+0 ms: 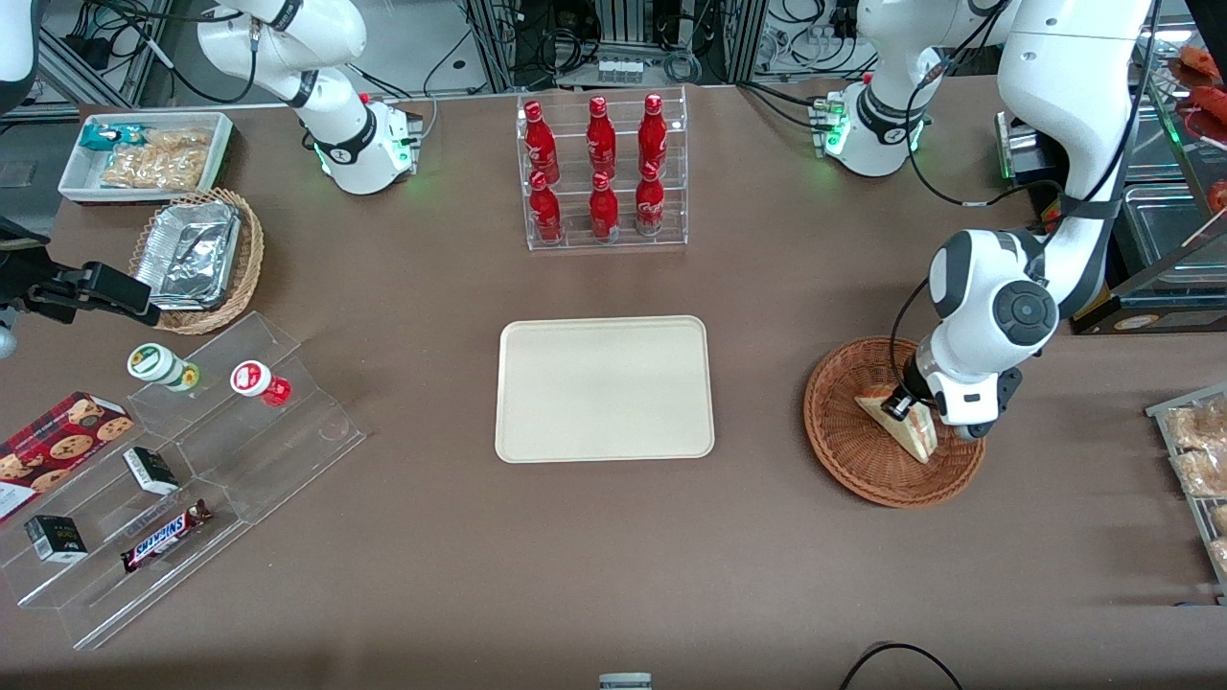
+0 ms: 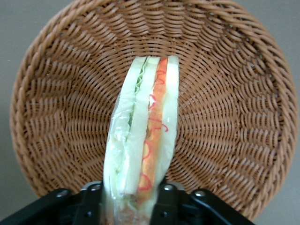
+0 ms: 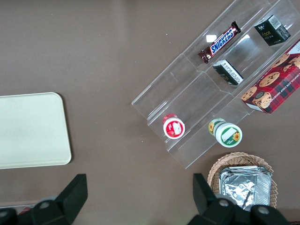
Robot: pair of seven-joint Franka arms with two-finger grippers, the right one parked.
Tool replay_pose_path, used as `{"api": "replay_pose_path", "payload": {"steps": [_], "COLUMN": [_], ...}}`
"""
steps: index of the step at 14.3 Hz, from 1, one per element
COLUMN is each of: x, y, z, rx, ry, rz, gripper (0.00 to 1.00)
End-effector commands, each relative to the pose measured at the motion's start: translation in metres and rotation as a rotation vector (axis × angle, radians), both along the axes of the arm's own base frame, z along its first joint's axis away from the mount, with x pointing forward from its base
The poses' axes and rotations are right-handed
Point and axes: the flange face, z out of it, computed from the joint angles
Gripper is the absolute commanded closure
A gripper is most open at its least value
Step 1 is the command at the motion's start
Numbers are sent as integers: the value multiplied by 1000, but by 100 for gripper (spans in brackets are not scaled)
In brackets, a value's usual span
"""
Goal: Place sandwich from basket to tray
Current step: 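Lower the left gripper and close it on the wrapped sandwich, then lift the sandwich and carry it over the cream tray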
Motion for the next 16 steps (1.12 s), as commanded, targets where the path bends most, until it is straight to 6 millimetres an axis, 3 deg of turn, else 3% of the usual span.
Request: {"api": "replay_pose_path", "payload": {"steps": [1,5,7,11,14,16], "x": [10,12,9,-9,-17,-33], "y": [-15,-92,-127,-240,-315,-359], "z": [39,72,80,65,50,36], "rx": [26,41,35,10,-11,-13], "ry": [38,79,59,45,28,25], "rz": [-64,-481,-565,-661,-653,-644], "gripper": [95,92,92,94,94,94]}}
